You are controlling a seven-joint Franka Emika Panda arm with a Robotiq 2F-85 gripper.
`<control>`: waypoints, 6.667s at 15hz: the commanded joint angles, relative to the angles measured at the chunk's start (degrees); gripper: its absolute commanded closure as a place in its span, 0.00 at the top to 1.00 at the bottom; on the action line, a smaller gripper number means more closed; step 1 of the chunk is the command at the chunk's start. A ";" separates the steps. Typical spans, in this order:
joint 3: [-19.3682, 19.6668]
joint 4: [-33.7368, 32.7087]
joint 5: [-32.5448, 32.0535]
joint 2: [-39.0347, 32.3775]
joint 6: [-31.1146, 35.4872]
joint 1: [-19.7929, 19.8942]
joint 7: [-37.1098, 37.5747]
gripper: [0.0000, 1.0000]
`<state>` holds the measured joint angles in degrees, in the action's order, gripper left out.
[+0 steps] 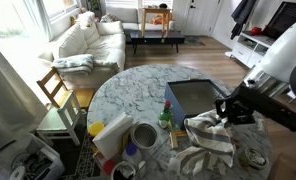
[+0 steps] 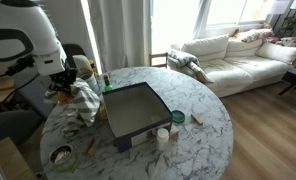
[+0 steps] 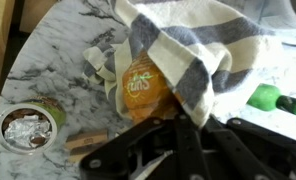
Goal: Wrap the Cheetos packet in the striped cloth then put them in the box
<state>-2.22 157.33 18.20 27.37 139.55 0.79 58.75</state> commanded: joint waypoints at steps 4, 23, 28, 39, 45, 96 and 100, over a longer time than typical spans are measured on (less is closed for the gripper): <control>2.43 1.45 0.15 16.93 -7.03 3.60 -7.81 0.01; 3.07 -12.07 -1.24 9.92 2.87 6.51 -24.49 0.01; 3.87 -11.83 -1.41 2.28 12.86 8.20 -33.17 0.01; 7.45 -3.74 -0.26 -11.73 34.38 7.68 -41.34 0.01; 11.78 -0.15 7.06 -19.18 48.06 -2.24 -42.32 0.01; 82.03 -32.48 -28.43 -29.90 -11.27 -62.43 -16.09 1.00; 82.70 -32.61 -29.50 -27.40 -13.10 -65.24 -9.62 1.00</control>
<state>78.79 124.18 -8.56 -4.41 128.43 -61.62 44.32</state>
